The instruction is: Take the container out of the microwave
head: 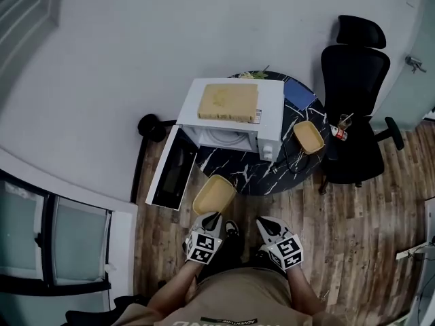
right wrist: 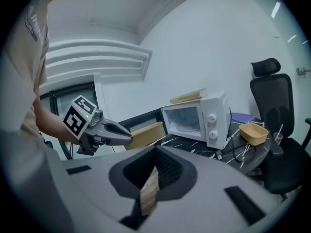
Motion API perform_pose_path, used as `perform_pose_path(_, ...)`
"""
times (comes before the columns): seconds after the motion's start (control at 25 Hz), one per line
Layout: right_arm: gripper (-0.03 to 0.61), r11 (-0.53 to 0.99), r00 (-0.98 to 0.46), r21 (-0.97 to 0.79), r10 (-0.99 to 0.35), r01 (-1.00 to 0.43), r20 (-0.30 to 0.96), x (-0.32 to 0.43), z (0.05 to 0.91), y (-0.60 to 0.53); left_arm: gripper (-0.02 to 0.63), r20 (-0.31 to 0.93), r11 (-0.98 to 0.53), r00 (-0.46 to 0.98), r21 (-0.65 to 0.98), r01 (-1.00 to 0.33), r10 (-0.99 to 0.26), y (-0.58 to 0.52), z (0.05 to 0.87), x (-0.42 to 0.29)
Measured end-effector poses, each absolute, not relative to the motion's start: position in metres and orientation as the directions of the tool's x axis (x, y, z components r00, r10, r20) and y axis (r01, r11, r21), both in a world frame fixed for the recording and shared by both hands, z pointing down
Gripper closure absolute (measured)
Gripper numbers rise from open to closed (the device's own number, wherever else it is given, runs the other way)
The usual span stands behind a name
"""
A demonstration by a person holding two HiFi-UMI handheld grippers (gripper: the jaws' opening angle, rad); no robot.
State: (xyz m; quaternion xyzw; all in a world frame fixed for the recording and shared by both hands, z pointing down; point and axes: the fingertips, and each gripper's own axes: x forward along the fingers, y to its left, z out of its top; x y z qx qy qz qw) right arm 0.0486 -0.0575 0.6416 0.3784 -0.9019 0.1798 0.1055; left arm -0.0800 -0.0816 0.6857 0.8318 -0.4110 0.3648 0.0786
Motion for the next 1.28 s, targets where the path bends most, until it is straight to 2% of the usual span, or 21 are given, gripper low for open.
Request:
perform_pose_path(0.4,0.572,0.694,-0.716,-0.197,-0.625,-0.692,0.312,0.019,0.624,-0.044,0.589,0.641,-0.659,0.450,-0.117,-0.743,-0.622,-0.044,0.679,-0.080)
perform_pose_path(0.72,0.572,0.740,-0.725,-0.097,-0.610,-0.665,0.319,-0.011,0.598,-0.031,0.591,0.608,-0.726,0.505,-0.182,-0.663,-0.613,-0.031,0.668,-0.080)
perform_pose_path(0.96,0.572,0.697,-0.689,-0.111,-0.647,-0.708,0.326,-0.023,0.593,-0.021,0.591,0.583,-0.747,0.557,-0.135,-0.652,-0.591,-0.026,0.664,-0.081)
perform_pose_path(1.12,0.572,0.652,-0.641,-0.066,-0.713,-0.755,0.285,-0.025,0.576,-0.030,0.589,0.542,-0.746,0.577,-0.149,-0.649,-0.610,-0.041,0.644,-0.085)
perform_pose_path(1.28,0.572,0.645,-0.634,-0.060,-0.724,-0.762,0.270,-0.029,0.565,-0.030,0.591,0.510,-0.747,0.594,-0.160,-0.645,-0.622,-0.047,0.622,-0.086)
